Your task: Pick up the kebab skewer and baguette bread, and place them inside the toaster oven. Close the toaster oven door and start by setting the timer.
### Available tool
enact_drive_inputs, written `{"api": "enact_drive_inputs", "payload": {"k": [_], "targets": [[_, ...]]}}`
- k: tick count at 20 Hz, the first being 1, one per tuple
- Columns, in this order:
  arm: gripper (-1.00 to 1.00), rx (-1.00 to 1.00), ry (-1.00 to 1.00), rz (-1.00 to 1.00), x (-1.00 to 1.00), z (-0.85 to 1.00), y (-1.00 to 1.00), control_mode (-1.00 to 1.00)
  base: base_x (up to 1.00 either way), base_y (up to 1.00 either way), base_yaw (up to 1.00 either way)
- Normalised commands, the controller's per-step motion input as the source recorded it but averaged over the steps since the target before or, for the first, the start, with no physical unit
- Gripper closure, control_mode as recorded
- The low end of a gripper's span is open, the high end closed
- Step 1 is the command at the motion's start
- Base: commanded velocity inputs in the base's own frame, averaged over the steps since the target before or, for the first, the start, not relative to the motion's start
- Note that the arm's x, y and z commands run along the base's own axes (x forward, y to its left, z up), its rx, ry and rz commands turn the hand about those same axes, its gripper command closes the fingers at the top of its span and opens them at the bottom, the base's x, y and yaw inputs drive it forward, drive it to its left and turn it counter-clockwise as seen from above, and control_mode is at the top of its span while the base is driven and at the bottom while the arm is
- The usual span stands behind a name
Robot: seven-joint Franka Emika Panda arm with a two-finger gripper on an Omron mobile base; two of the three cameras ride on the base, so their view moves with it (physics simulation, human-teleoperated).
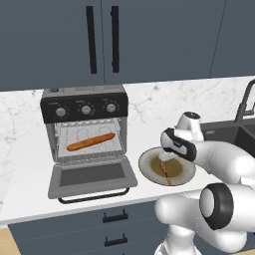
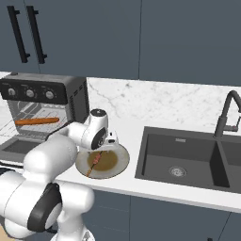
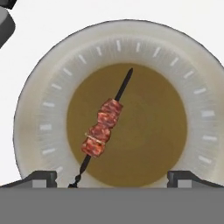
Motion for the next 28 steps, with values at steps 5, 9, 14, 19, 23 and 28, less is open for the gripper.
{"api": "enact_drive_inputs", "payload": {"k": [5, 9, 14, 19, 23, 28], "targets": [[-1.0, 0.0, 0.0, -0.03, 0.1, -0.38, 0.07, -1.0, 0.0, 0.0, 0.0], [-1.0, 0.0, 0.0, -0.09, 0.19, -0.22, 0.21, -1.0, 0.0, 0.0, 0.0], [-1.0, 0.01, 0.0, -0.08, 0.18, -0.21, 0.02, -1.0, 0.0, 0.0, 0.0], [-1.0, 0.0, 0.0, -0.06, 0.19, -0.28, 0.01, -1.0, 0.0, 0.0, 0.0], [-1.0, 0.0, 0.0, -0.07, 0.23, -0.3, 0.04, -1.0, 0.0, 0.0, 0.0], [-1.0, 0.0, 0.0, -0.05, 0.23, -0.17, 0.0, -1.0, 0.0, 0.0, 0.0]]}}
